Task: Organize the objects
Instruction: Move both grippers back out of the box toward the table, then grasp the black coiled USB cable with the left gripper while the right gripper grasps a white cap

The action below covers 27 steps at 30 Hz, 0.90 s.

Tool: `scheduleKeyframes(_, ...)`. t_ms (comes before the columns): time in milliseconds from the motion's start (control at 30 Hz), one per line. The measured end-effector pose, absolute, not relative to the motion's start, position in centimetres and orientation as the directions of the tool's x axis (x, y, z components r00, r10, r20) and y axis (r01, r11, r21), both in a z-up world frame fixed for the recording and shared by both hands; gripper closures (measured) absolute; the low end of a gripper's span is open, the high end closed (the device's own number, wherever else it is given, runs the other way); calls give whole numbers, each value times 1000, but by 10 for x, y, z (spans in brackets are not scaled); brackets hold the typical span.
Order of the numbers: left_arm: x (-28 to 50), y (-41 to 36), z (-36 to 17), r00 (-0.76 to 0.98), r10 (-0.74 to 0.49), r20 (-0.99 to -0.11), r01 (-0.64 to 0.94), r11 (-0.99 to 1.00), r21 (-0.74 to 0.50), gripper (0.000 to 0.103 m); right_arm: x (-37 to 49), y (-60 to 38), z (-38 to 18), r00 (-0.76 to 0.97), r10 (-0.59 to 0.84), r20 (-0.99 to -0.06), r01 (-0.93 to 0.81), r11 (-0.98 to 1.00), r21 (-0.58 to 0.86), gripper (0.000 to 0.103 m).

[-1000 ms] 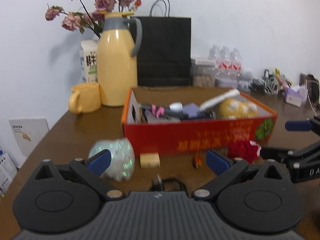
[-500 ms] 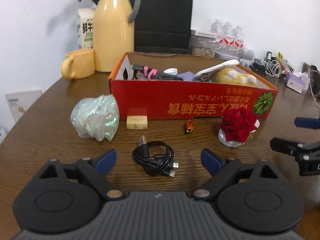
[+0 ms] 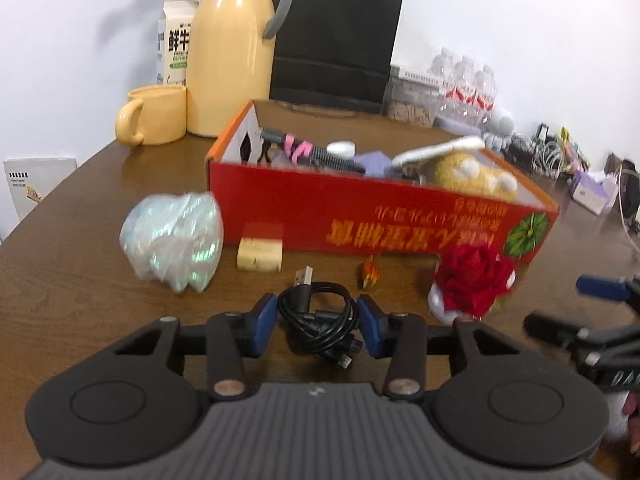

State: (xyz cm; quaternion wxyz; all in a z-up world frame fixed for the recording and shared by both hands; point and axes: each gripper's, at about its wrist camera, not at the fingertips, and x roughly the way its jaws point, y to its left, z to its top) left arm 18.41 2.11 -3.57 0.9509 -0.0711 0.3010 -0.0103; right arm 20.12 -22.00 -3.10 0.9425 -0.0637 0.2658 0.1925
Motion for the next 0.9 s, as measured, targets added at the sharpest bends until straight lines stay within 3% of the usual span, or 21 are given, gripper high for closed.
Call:
scheduleKeyframes(200, 195, 17, -21, 848, -63, -526, -16, 989, -146, 58, 217, -214, -36, 768, 302, -564, -384, 923, -28, 2)
scheduleKeyframes(267, 195, 13, -21, 863, -48, -503, -11, 993, -114, 58, 224, -214, -37, 762, 296, -576, -375, 927, -18, 10)
scheduleKeyframes(400, 194, 12, -25, 871, -62, -487, 9, 994, -110, 58, 238, -210, -40, 741, 297, -603, -376, 927, -6, 15)
scheduleKeyframes(567, 192, 16, -26, 877, -72, -475, 12, 992, -129, 58, 248, -198, -41, 749, 274, -603, -377, 925, -48, 30)
scheduleKeyframes(900, 188, 14, -27, 887, -72, -456, 18, 992, -122, 58, 259, -189, -41, 725, 330, -605, -415, 910, 0, 50)
